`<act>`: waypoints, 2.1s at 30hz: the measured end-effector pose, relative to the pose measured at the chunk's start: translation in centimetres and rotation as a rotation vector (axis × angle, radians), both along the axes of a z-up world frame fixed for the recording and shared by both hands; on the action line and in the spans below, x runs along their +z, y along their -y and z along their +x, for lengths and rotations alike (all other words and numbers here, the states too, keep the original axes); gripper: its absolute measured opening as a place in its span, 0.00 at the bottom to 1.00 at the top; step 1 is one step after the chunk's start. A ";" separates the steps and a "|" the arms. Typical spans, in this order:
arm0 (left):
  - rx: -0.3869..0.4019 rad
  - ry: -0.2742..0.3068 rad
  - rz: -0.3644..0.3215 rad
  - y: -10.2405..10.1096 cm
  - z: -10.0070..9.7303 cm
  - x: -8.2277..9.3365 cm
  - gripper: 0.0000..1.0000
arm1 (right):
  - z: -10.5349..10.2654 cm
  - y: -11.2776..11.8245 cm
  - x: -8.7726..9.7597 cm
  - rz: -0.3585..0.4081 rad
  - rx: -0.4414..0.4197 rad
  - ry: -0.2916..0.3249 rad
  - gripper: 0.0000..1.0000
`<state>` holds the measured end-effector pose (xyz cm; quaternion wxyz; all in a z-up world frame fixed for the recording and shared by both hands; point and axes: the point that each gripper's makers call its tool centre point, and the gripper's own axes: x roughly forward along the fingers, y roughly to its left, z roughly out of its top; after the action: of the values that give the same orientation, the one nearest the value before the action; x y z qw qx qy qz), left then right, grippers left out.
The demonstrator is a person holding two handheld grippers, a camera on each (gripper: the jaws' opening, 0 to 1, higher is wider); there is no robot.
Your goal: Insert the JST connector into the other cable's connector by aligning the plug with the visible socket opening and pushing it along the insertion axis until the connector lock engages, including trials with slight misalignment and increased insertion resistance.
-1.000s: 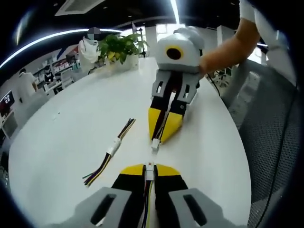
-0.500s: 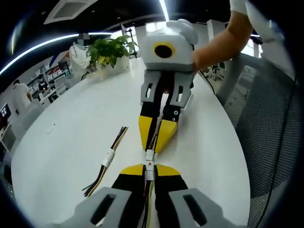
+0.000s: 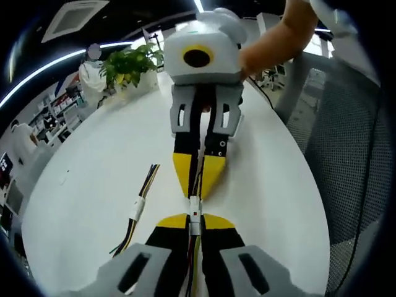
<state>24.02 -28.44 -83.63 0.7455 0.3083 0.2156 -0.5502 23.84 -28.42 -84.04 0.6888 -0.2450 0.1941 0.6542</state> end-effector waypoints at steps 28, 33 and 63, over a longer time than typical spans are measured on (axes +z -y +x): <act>-0.003 -0.024 -0.063 0.8 0.1 1.0 0.00 | -0.3 -0.7 0.4 0.012 0.008 -0.012 0.03; -0.004 -0.020 -0.062 0.8 0.1 1.1 0.00 | -0.3 -0.7 0.4 0.012 0.011 -0.011 0.03; 0.062 -0.055 -0.035 -1.5 0.0 -0.5 0.00 | -0.1 -0.3 0.7 0.047 -0.028 -0.054 0.02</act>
<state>23.97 -26.91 -84.11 0.7612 0.2731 0.2359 -0.5388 23.73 -28.10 -83.31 0.6979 -0.2081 0.2006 0.6552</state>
